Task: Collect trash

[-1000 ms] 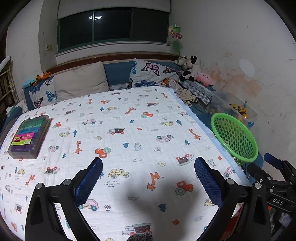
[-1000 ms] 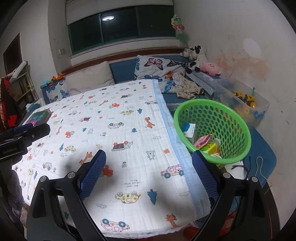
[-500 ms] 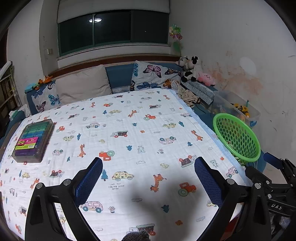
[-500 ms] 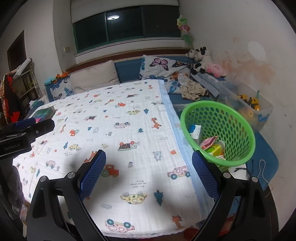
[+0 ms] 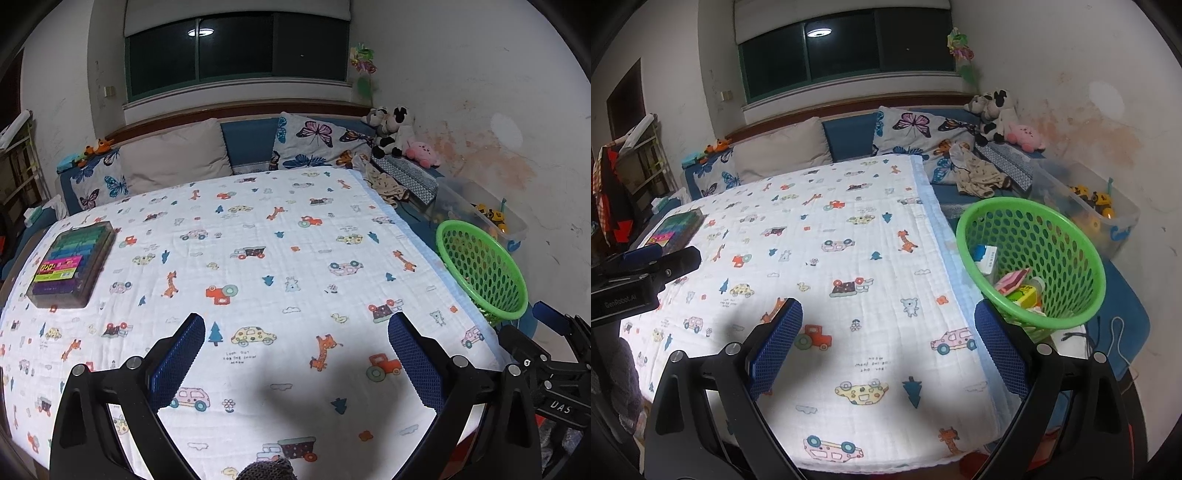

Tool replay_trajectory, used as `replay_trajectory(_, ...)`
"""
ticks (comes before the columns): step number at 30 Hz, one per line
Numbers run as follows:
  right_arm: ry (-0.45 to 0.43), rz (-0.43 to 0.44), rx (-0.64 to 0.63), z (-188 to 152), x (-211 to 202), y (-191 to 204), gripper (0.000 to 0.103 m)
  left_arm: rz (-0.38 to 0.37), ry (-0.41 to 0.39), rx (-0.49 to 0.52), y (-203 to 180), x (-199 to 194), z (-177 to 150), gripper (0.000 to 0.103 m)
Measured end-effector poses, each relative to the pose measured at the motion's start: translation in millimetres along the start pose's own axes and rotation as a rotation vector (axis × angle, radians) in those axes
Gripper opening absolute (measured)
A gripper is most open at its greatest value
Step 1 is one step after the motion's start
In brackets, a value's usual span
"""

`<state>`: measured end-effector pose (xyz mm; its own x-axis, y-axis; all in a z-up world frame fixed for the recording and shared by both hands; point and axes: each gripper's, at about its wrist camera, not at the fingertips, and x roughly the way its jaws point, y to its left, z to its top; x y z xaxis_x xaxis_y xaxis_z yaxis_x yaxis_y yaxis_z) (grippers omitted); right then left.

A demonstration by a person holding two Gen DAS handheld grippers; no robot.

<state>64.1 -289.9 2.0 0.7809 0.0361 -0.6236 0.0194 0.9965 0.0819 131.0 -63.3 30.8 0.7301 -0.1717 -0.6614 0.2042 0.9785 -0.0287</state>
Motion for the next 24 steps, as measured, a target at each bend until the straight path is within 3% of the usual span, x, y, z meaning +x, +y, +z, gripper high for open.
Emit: replay_trajectory(24,0.003,0.009,-0.011,5.0,3.6,3.1,0.094,0.04,-0.011,-0.039,9.3,-2.4,-2.6,0.096)
